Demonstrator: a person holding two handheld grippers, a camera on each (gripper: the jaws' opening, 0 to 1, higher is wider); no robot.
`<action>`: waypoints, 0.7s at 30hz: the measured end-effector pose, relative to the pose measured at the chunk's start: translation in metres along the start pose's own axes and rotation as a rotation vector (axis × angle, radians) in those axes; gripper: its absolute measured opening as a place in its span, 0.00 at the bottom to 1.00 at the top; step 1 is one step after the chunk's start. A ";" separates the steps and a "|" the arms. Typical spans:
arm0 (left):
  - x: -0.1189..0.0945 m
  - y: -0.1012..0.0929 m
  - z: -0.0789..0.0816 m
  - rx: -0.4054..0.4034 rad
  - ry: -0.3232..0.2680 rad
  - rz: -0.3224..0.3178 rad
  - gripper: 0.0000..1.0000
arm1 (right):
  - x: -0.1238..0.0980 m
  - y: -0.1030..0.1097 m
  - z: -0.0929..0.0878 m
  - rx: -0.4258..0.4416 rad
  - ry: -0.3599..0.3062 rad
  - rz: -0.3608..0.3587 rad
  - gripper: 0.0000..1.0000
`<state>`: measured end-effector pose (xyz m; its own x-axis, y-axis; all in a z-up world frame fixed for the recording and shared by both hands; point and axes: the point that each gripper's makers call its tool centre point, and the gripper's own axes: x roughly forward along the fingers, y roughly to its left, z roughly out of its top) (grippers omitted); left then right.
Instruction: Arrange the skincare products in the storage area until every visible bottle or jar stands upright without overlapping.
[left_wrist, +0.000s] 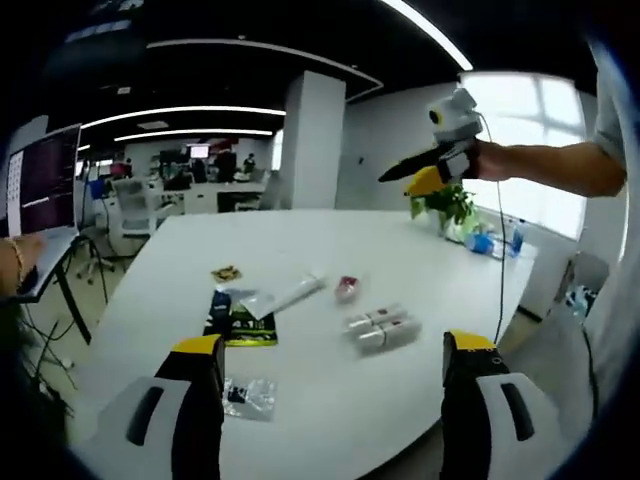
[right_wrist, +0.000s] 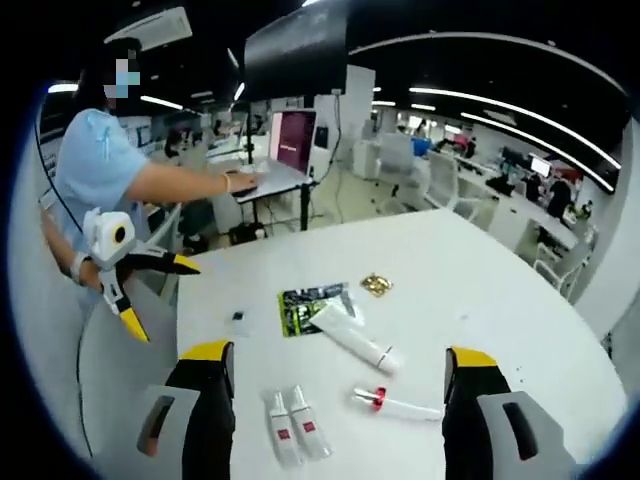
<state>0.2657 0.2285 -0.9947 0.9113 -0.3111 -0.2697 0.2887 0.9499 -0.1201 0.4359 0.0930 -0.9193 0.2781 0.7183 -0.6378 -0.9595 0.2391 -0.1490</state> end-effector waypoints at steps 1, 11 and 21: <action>0.000 0.001 0.000 -0.010 -0.001 0.002 0.97 | 0.002 -0.003 0.002 -0.024 0.011 0.001 0.87; 0.002 -0.003 -0.005 0.010 0.023 -0.004 0.92 | 0.036 -0.011 0.018 -0.056 0.052 0.110 0.87; 0.002 -0.007 -0.016 0.050 0.071 -0.017 0.79 | 0.054 -0.030 0.038 -0.128 0.124 0.186 0.83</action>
<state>0.2609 0.2205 -1.0095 0.8837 -0.3266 -0.3354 0.3194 0.9444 -0.0781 0.4813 0.1498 -0.9210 0.0957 0.6543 -0.7502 -0.9938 0.0196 -0.1097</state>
